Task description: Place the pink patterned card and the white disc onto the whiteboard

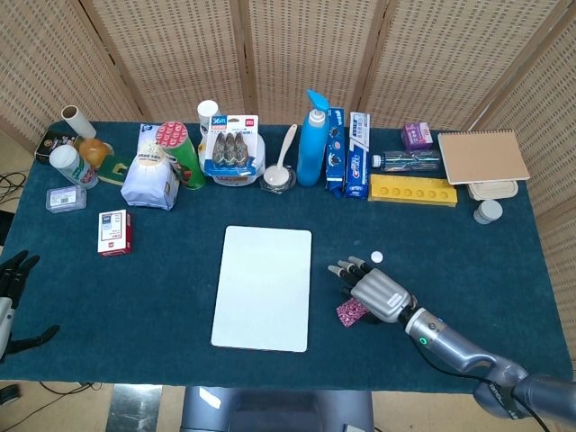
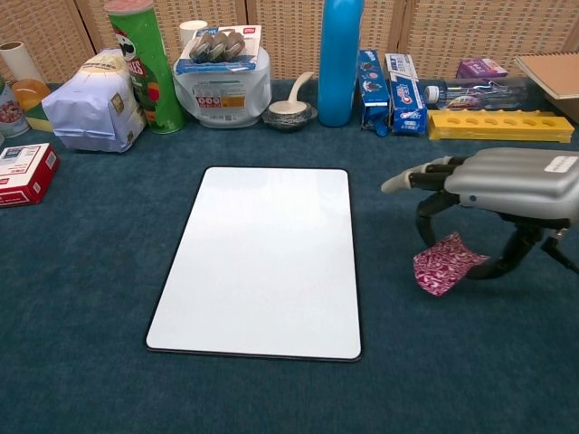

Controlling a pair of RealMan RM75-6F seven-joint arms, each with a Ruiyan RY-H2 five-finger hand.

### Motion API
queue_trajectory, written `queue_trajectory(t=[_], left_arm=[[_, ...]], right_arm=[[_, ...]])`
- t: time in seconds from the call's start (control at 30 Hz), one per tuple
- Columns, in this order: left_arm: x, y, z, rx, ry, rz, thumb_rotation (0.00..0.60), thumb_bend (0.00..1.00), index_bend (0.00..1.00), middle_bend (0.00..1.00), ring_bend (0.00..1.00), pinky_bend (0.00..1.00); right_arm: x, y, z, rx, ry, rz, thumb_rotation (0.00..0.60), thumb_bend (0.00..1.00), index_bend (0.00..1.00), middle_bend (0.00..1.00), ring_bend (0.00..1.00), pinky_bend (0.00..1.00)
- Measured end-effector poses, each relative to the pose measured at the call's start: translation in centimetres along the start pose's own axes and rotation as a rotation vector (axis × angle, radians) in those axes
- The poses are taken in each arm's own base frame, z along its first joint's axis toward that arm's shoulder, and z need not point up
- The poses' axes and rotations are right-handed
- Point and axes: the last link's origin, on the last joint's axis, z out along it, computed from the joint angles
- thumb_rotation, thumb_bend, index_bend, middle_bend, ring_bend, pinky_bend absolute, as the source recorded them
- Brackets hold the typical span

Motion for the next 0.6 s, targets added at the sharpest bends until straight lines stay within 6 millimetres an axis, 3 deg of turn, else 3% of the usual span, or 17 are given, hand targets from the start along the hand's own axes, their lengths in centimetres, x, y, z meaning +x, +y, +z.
queue_trajectory(t=[0.33,0.6], left_arm=[[0.4,-0.4,-0.1,0.0,0.005,-0.025,0.6,0.12,0.0,0.0,0.0,0.11],[0.7,-0.7,-0.1,-0.005,0.002,-0.038,0.6,0.12,0.0,0.0,0.0,0.11]], right_arm=[[2.5,-5.4,5.7,0.038,0.018,0.022,0.6,0.3,0.49,0.05,0.03,0.06],[4.0,-8.0,10.2,-0.02,0.033,0.093,0.6,0.3,0.49,0.05,0.03,0.06]])
